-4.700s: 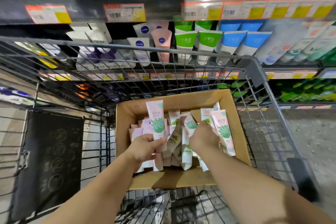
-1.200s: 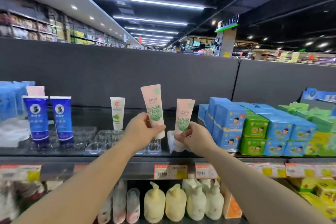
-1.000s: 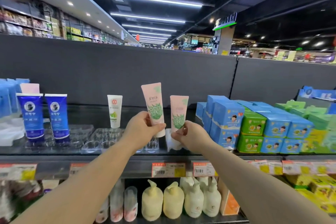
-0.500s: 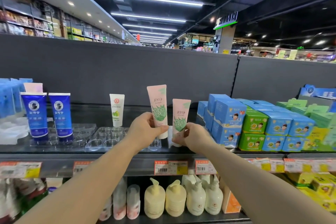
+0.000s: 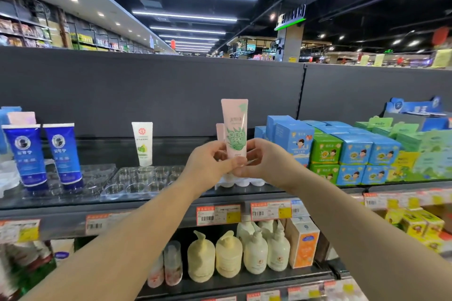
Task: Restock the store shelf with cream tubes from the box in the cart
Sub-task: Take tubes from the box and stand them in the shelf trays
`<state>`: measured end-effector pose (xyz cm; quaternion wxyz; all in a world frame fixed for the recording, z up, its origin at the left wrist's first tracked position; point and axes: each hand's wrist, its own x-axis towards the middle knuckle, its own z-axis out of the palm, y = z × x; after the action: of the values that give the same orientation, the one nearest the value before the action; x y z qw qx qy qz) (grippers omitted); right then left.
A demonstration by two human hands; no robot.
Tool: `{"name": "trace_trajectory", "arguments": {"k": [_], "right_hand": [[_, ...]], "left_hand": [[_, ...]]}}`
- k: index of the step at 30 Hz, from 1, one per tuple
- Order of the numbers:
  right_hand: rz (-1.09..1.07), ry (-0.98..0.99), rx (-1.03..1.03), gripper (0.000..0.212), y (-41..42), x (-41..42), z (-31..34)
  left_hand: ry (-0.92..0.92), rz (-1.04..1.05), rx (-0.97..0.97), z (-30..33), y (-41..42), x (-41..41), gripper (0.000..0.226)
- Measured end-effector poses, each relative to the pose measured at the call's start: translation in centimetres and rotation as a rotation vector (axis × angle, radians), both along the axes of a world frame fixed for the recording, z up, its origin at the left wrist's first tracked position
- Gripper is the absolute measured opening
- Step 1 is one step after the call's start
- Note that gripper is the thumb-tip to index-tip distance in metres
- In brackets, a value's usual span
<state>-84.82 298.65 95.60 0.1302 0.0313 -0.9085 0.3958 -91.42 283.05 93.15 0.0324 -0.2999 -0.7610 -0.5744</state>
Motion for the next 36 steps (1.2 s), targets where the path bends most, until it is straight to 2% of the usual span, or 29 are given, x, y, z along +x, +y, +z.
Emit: {"name": "trace_trajectory", "arguments": {"k": [4, 8, 11, 14, 16, 20, 30, 36], "right_hand": [[0.087, 0.011, -0.003, 0.045, 0.3, 0.0, -1.5], [-0.037, 0.031, 0.002, 0.037, 2.3, -0.6, -1.5], [-0.141, 0.027, 0.091, 0.033, 3.3, -1.2, -1.6], [-0.166, -0.009, 0.148, 0.040, 3.2, -1.9, -2.0], [-0.173, -0.022, 0.169, 0.043, 2.9, -2.6, -2.4], [-0.167, -0.025, 0.155, 0.042, 2.2, -3.6, -3.1], [-0.199, -0.066, 0.135, 0.053, 2.2, -5.4, -4.4], [-0.149, -0.108, 0.182, 0.047, 2.2, -5.2, -4.5]], "left_hand": [[0.012, -0.043, -0.073, -0.1, 0.2, 0.3, 0.009], [0.009, 0.008, -0.085, -0.5, -1.0, -0.9, 0.020], [0.162, 0.153, -0.269, -1.4, -2.1, -2.3, 0.030], [0.263, 0.286, -0.484, -2.4, -2.3, -2.8, 0.052], [0.285, 0.288, -0.624, -2.9, -2.1, -3.1, 0.062], [0.326, 0.202, -0.864, -3.3, -1.3, -3.5, 0.051], [0.344, 0.199, -0.863, -4.2, -1.3, -4.6, 0.039], [0.300, 0.164, -0.862, -4.0, -1.5, -5.2, 0.041]]}}
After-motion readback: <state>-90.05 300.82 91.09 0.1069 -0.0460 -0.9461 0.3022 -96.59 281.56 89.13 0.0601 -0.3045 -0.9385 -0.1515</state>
